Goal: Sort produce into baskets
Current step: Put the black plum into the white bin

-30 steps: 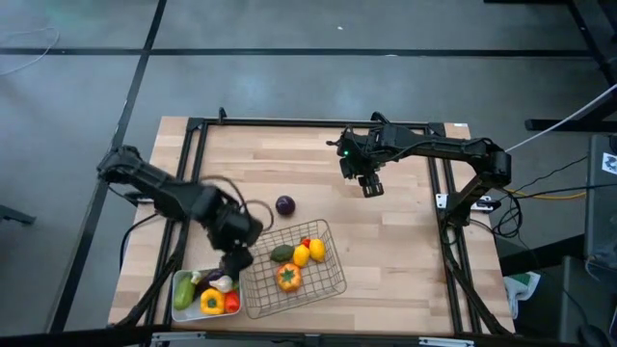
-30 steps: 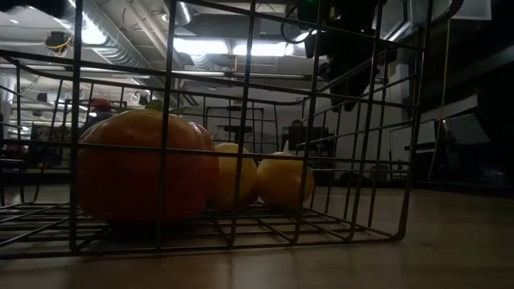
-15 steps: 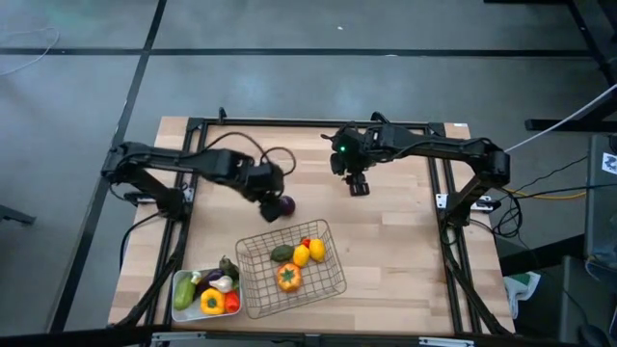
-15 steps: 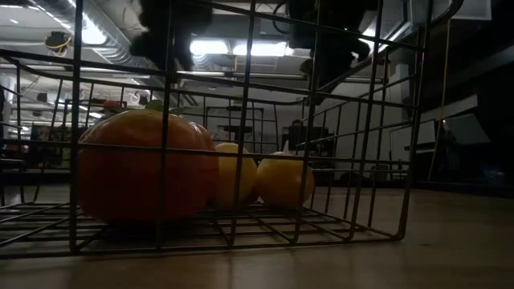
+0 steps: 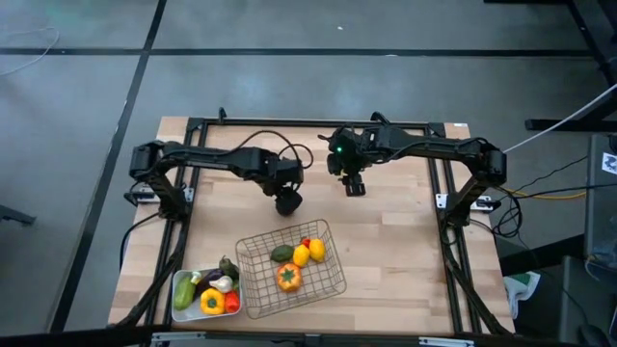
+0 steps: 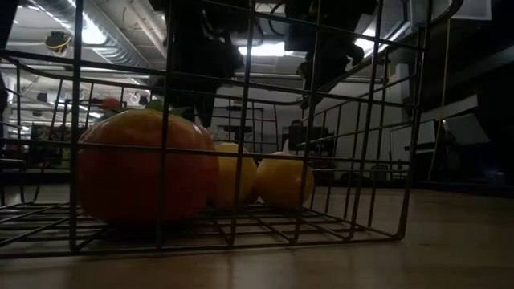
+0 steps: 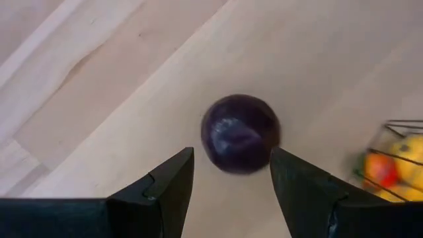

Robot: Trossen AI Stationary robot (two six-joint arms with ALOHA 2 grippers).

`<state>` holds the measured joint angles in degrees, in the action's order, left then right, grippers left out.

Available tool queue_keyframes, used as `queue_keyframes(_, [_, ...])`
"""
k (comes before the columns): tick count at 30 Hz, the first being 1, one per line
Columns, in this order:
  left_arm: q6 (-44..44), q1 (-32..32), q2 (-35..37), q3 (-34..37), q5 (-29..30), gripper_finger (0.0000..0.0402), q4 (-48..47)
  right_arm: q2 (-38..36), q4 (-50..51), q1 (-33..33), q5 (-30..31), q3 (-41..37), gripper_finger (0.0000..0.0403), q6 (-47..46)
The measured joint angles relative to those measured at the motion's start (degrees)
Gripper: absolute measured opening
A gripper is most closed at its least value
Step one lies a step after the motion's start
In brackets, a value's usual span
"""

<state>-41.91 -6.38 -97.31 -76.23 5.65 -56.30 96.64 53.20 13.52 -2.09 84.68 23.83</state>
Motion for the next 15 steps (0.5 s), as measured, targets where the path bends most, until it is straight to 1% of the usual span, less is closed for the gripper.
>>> queue_keyframes(6, [0.48,-1.29,-3.04,0.02,-1.19,0.0196,0.39,0.00,-1.07,0.00,0.00,0.00,0.0193,0.09])
queue_keyframes(15, [-1.38,-1.11,-2.90,0.04,-1.20,0.0196,0.35,-0.02,-3.65,0.00,0.00,0.00,0.0193,0.11])
